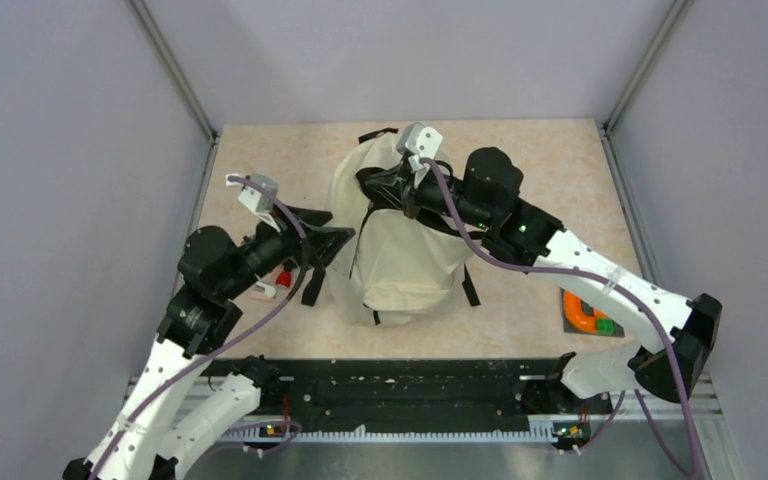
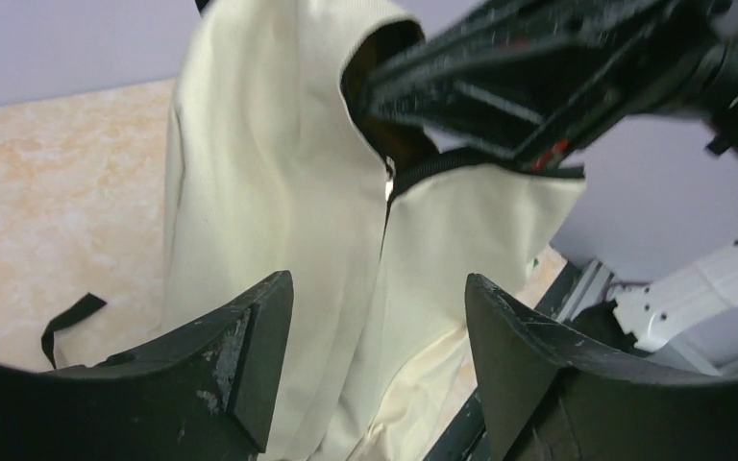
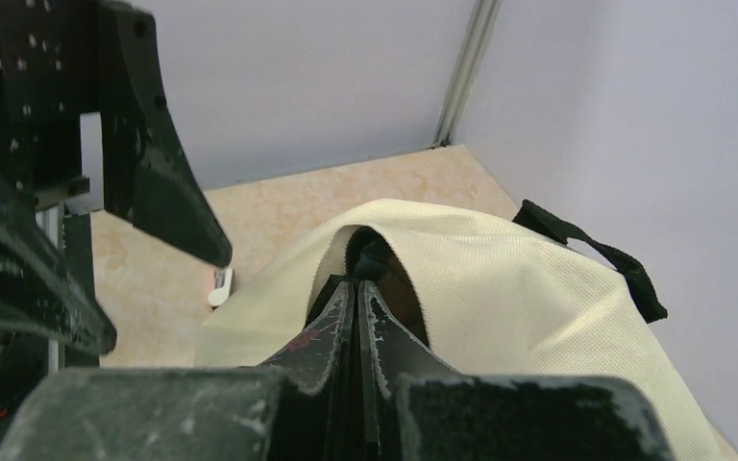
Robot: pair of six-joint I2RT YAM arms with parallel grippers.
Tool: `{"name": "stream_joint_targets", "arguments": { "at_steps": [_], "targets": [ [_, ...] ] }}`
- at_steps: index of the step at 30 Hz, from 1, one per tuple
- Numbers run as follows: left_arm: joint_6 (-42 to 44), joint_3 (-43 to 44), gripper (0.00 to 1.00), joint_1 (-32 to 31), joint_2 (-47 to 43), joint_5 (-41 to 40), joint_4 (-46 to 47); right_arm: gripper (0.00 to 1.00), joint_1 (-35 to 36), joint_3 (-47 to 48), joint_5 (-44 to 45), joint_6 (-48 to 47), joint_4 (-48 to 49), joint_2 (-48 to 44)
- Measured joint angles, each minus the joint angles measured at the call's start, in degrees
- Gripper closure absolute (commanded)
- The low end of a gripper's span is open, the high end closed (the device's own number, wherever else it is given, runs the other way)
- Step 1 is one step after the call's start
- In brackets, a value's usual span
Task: Pack the student bag
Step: Zip the student bag at the center of the board.
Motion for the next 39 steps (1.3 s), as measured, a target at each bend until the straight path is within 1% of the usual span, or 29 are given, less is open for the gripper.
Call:
{"name": "stream_joint_targets", "arguments": {
  "at_steps": [3, 8, 11, 14, 15, 17, 19, 20, 21, 23, 25, 27, 28, 29, 34, 39],
  "targets": [
    [2.51, -4.7, 0.19, -0.13, -2.01, 1.42, 0.79, 1.0, 0.0, 0.0, 0.28, 0.04, 0.44, 0.52],
    [6.14, -7.89, 0.08, -1.25, -1.79, -0.11, 3.23, 1.0, 0.0, 0.0, 0.44, 0.33, 1.05, 1.51],
    [8.11, -8.44, 0.06, -2.93, -0.9, -1.36, 5.25, 1.0, 0.0, 0.0, 0.61, 0.57, 1.27, 1.81],
    [10.95, -8.44, 0.06, -6.58, 0.74, -5.25, 7.1, 1.0, 0.0, 0.0, 0.66, 0.72, 1.29, 1.88],
    [12.07, -8.44, 0.08, -8.0, 1.27, -6.95, 7.48, 1.0, 0.0, 0.0, 0.68, 0.72, 1.27, 1.88],
    [14.53, -8.44, 0.14, -10.78, 2.47, -10.75, 7.87, 1.0, 0.0, 0.0, 0.72, 0.74, 1.27, 1.88],
    [16.59, -8.44, 0.25, -12.68, 3.56, -14.6, 8.04, 1.0, 0.0, 0.0, 0.83, 0.92, 1.2, 1.88],
    [17.38, -8.44, 0.32, -13.31, 3.93, -16.2, 8.13, 1.0, 0.0, 0.0, 0.85, 1.03, 1.18, 1.88],
    [18.36, -8.44, 0.41, -13.86, 4.31, -18.08, 8.24, 1.0, 0.0, 0.0, 0.85, 1.14, 1.16, 1.88],
    [19.52, -8.41, 0.65, -14.4, 4.98, -20.46, 8.41, 1.0, 0.0, 0.0, 0.85, 1.6, 0.92, 1.88],
    [20.33, -8.39, 0.82, -14.73, 5.73, -21.92, 8.52, 1.0, 0.0, 0.0, 0.85, 2.36, 0.48, 1.86],
    [20.92, -8.39, 0.97, -15.08, 6.29, -22.73, 8.5, 1.0, 0.0, 0.0, 0.87, 3.54, -0.52, 1.7],
    [21.0, -8.39, 1.0, -15.13, 6.34, -22.88, 8.41, 1.0, 0.0, 0.0, 0.9, 3.98, -1.01, 1.55],
    [20.83, -8.39, 1.0, -15.15, 6.32, -22.97, 8.35, 0.99, 0.0, 0.0, 1.03, 4.61, -1.66, 1.29],
    [20.63, -8.37, 1.0, -15.32, 4.92, -23.15, 7.43, 0.74, 0.0, -2.03, 1.75, 8.02, -3.89, -2.84],
    [20.17, -5.31, 1.0, -15.32, 4.98, -22.99, 2.27, 0.52, 0.0, -3.26, 0.87, 10.51, -5.01, -7.87]
  ]
}}
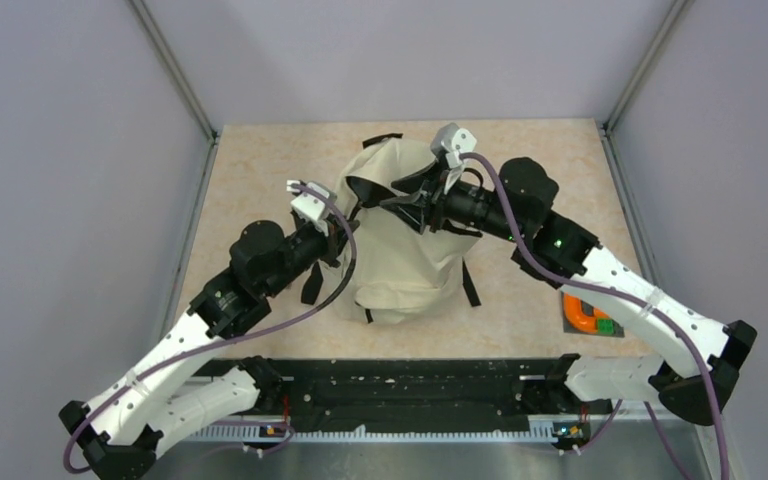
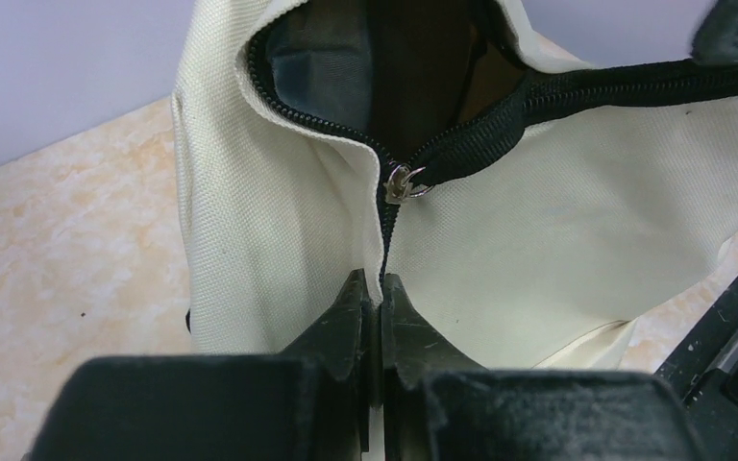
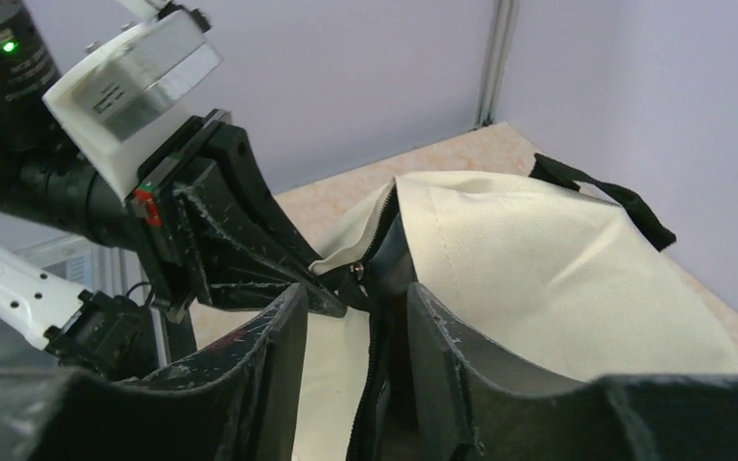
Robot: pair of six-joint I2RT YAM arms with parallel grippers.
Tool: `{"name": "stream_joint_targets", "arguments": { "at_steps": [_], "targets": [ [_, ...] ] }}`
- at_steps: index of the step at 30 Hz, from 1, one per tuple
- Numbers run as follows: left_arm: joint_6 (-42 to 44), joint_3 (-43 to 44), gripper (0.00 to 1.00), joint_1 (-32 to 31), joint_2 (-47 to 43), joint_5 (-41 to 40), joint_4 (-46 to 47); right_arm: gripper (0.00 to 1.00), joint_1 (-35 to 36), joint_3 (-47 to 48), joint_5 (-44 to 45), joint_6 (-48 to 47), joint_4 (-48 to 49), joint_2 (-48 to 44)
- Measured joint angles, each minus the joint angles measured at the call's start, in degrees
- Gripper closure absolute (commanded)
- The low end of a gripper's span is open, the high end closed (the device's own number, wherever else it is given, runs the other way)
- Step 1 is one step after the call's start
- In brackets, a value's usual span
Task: Pack the student bag
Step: Zip the student bag at the center of the board.
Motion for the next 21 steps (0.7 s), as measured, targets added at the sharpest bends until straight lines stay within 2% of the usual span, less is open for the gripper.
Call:
{"name": "stream_joint_targets", "arguments": {
  "at_steps": [4, 7, 13, 21],
  "targets": [
    [-0.5, 2.89, 1.0, 0.0, 1.64, 0.15, -3.65, 0.33, 0.0, 1.79, -3.87, -1.07, -3.02, -0.02],
    [-0.94, 3.85, 1.0, 0.0, 2.45, 0.48, -5.09, 0.26, 0.09, 3.13, -8.13, -5.64, -7.1, 0.7],
    [-1.05, 5.31, 1.0, 0.02, 2.93, 1.64, -7.3, 0.26, 0.22, 4.7, -8.28, -15.1, -13.9, 2.21],
    [-1.16, 5.31, 1.0, 0.02, 3.02, 1.9, -7.3, 0.23, 0.28, 5.95, -8.41, -24.11, -16.09, 3.67]
  ]
}}
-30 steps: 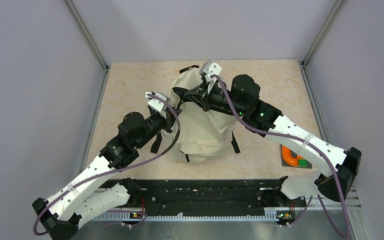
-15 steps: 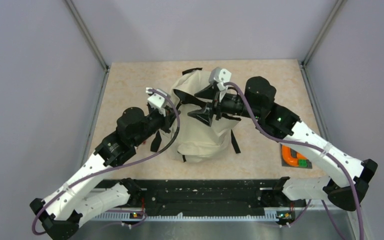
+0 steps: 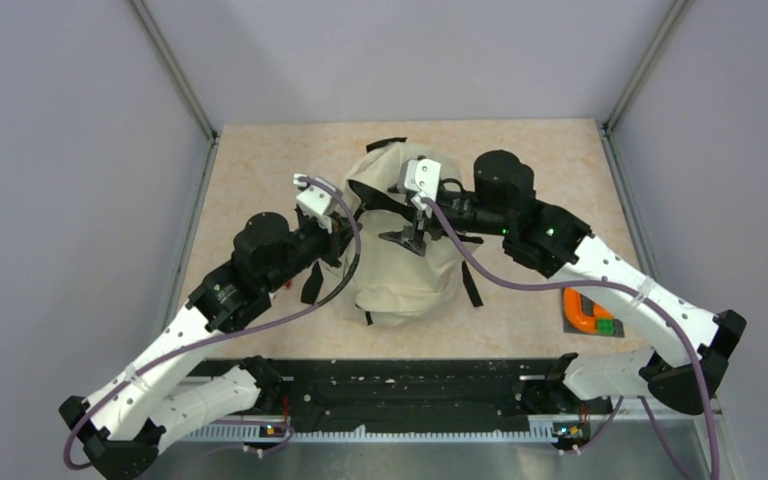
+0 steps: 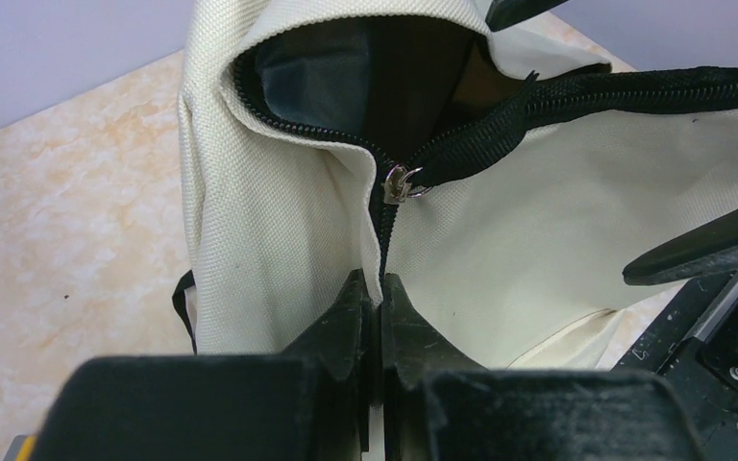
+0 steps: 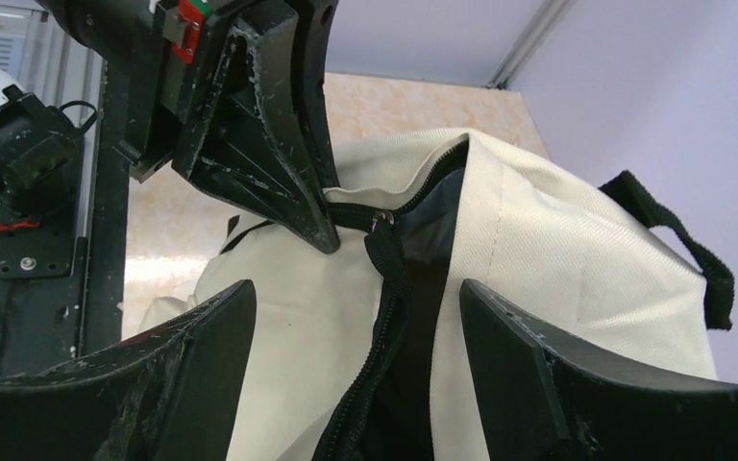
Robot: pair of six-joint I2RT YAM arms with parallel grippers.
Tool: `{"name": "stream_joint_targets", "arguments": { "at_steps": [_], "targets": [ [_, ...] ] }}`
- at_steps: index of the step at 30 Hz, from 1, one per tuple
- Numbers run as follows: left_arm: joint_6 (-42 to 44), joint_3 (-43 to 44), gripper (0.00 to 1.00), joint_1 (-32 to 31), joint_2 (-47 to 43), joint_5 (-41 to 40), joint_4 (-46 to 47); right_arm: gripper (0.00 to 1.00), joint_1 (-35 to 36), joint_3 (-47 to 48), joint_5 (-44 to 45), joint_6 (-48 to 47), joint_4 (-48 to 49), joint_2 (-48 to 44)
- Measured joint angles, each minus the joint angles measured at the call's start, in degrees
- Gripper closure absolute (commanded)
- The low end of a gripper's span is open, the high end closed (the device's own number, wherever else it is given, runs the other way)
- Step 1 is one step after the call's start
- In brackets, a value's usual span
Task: Pack the student bag
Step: Zip the student bag at the center of the board.
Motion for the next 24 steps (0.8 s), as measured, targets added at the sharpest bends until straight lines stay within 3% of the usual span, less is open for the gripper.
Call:
{"name": "stream_joint_targets", "arguments": {
  "at_steps": [6, 16, 24],
  "targets": [
    [0.02, -0.52, 1.0, 0.0, -0.94, 0.0, 0.09, 0.26, 0.09, 0.61, -2.89, -5.42, -0.13, 0.09],
    [0.0, -1.16, 1.0, 0.0, -1.75, 0.66, 0.24, 0.45, 0.33, 15.52, -5.01, -9.97, -7.28, 9.07],
    [0.0, -1.25, 1.0, 0.5, -1.99, 1.05, 0.15, 0.48, 0.42, 19.08, -4.96, -10.78, -13.7, 14.05]
  ]
}}
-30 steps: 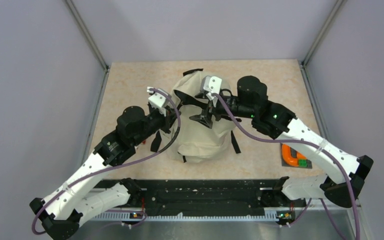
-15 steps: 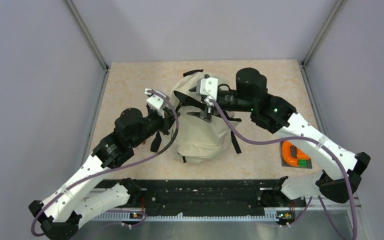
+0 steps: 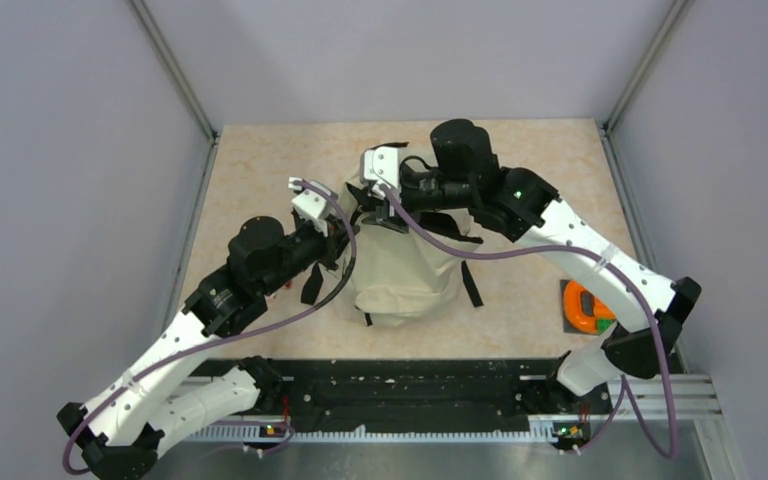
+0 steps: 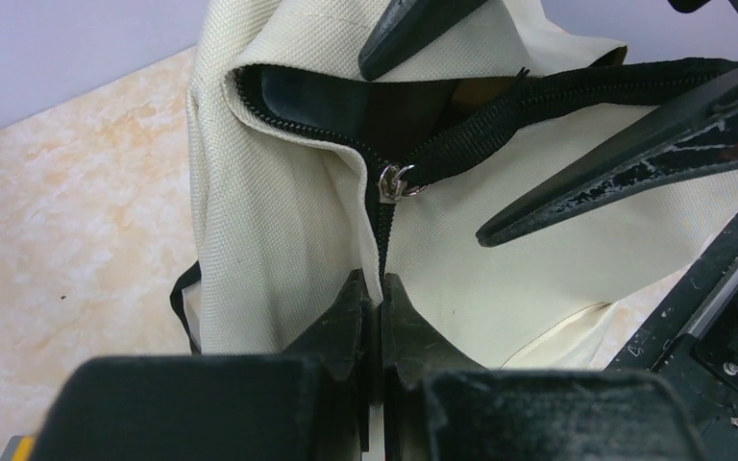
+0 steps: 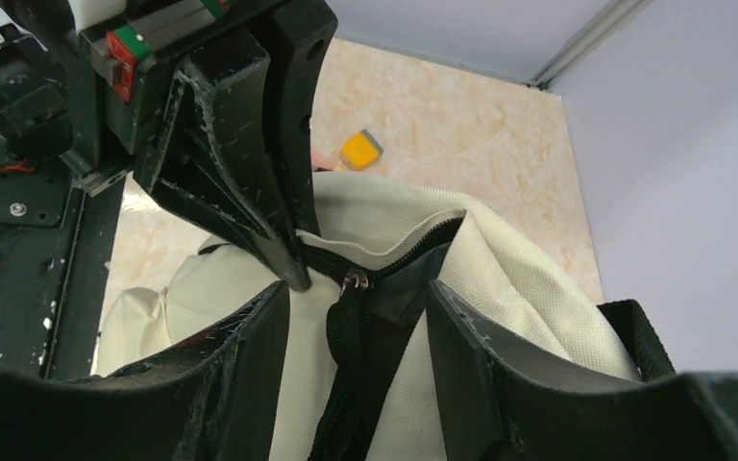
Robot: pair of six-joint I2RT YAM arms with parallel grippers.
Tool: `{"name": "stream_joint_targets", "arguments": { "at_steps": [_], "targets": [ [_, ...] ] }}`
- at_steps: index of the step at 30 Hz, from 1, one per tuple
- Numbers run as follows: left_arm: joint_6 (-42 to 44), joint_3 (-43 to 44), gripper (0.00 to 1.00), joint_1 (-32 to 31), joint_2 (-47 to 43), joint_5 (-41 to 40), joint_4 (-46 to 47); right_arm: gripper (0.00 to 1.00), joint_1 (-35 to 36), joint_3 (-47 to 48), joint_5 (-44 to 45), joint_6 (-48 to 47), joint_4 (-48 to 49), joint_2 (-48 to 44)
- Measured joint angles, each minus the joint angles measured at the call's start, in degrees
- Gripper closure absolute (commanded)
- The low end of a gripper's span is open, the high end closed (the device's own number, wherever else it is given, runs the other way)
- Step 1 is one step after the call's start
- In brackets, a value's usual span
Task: Pack the student bag
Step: Zip the student bag at the center of the board.
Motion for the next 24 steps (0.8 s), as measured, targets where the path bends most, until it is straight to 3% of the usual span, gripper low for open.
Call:
{"name": "stream_joint_targets", "arguments": {
  "at_steps": [11, 13, 19, 24],
  "targets": [
    [-0.09, -0.02, 1.0, 0.96, 0.02, 0.26, 0.02, 0.55, 0.92, 2.36, -0.11, -0.07, -4.83, 0.66],
    [-0.13, -0.04, 1.0, 1.14, 0.02, 0.24, 0.02, 0.62, 1.09, 2.38, 0.09, -0.09, -5.44, 0.81],
    [-0.31, -0.11, 1.0, 1.4, 0.02, 1.09, 0.02, 0.98, 1.18, 3.17, 1.84, -0.07, -6.01, 2.14],
    [-0.31, -0.2, 1.0, 1.68, 0.02, 1.46, 0.09, 1.0, 1.33, 2.95, 4.37, 2.19, -3.48, 2.08]
  ]
}}
